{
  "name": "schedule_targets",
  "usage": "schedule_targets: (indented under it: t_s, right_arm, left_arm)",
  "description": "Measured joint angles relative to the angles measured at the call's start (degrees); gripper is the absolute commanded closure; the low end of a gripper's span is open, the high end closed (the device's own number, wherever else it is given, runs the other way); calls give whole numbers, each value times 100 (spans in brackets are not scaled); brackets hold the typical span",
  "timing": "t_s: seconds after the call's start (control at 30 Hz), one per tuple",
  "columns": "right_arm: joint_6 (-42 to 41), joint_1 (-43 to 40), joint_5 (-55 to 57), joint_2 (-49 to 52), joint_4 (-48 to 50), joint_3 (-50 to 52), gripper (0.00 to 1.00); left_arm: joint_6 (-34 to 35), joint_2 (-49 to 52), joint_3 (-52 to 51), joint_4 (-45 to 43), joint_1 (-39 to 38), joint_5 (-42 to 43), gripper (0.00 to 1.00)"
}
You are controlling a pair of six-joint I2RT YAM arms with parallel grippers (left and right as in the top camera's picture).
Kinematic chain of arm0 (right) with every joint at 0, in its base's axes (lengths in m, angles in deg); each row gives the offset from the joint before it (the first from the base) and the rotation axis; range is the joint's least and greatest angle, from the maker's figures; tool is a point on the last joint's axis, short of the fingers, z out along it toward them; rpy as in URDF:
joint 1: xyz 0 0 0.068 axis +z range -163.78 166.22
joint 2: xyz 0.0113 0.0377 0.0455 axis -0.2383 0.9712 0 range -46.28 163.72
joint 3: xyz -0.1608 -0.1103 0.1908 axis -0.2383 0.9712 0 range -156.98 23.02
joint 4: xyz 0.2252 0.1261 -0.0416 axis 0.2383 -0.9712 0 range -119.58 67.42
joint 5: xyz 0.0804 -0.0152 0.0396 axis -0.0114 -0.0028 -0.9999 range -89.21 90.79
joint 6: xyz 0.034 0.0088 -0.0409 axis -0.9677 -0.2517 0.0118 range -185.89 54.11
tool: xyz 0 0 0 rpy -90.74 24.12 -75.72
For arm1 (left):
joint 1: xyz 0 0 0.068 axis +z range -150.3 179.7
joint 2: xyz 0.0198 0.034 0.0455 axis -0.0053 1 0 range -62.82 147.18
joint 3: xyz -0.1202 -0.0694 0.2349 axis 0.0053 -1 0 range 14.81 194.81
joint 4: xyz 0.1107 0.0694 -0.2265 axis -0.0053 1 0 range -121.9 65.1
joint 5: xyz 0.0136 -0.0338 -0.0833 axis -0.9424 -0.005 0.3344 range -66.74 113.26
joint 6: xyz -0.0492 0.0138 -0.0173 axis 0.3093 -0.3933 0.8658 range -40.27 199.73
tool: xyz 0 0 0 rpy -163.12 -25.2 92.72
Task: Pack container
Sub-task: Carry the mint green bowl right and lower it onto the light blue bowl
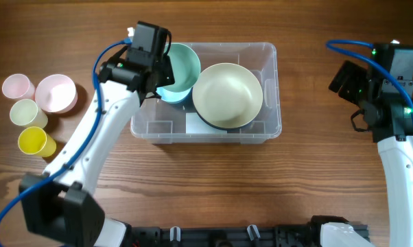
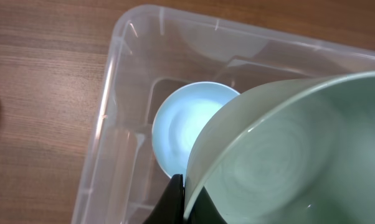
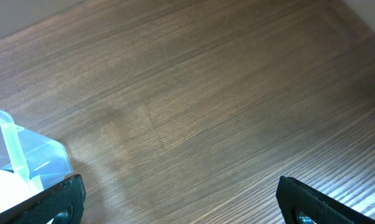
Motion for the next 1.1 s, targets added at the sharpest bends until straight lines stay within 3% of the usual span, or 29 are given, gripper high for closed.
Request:
schedule_targets:
  t_s: [0.5,0.87,0.9,1.0,1.1]
  right_arm:
    - [0,0,0,0,0,0,0]
    - [0,0,0,0,0,0,0]
    - [0,0,0,0,0,0,0]
    - [0,0,0,0,0,0,0]
    - [0,0,0,0,0,0,0]
  left_arm:
    - [-103,822,0,-109,0,-105,96]
    - [-105,901,0,-118,17,-293,96]
    - [-105,903,0,-122,17,-295,90]
    - [-164,905,0,-138,17,-308,46]
    - [-155,905,0,-140,17,-317,29]
